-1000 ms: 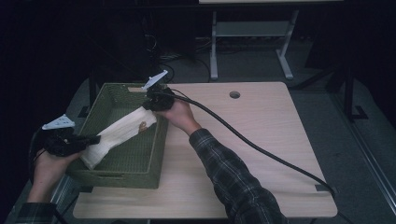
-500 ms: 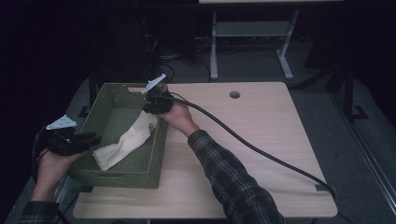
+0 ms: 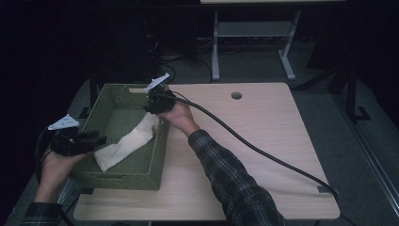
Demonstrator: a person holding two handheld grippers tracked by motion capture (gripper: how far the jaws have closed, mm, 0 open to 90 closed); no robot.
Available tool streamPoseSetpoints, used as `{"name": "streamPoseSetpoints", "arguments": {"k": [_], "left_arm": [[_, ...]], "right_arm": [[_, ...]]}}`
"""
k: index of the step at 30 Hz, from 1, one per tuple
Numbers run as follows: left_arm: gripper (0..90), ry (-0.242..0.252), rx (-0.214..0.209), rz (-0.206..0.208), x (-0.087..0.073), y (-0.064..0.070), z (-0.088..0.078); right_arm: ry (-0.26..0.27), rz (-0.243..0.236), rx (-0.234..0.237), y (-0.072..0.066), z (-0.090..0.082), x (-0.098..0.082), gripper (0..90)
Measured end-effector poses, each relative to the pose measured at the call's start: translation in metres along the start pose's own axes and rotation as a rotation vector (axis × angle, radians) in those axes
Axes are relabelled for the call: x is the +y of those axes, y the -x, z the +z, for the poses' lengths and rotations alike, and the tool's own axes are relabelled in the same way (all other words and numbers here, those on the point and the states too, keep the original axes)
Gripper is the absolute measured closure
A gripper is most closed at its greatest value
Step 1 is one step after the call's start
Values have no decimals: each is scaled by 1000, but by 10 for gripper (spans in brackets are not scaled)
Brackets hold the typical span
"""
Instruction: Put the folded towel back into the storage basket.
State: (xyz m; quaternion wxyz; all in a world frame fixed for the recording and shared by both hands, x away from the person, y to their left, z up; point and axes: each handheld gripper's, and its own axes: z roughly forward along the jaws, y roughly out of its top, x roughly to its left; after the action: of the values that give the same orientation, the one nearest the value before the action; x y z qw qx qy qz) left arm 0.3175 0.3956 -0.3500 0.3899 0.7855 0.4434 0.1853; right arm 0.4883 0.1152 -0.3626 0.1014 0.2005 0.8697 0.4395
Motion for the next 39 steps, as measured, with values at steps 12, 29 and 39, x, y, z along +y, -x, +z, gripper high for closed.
{"name": "streamPoseSetpoints", "arguments": {"k": [12,29,39], "left_arm": [[484,32,-26,-5,16,16,4],[364,77,-87,43,71,72,36],[279,70,-154,84,94,117,76]], "right_arm": [[4,32,-13,9,-28,-4,439],[11,68,-33,34,-99,-34,254],[11,115,-82,52,-145,-73,196]]}}
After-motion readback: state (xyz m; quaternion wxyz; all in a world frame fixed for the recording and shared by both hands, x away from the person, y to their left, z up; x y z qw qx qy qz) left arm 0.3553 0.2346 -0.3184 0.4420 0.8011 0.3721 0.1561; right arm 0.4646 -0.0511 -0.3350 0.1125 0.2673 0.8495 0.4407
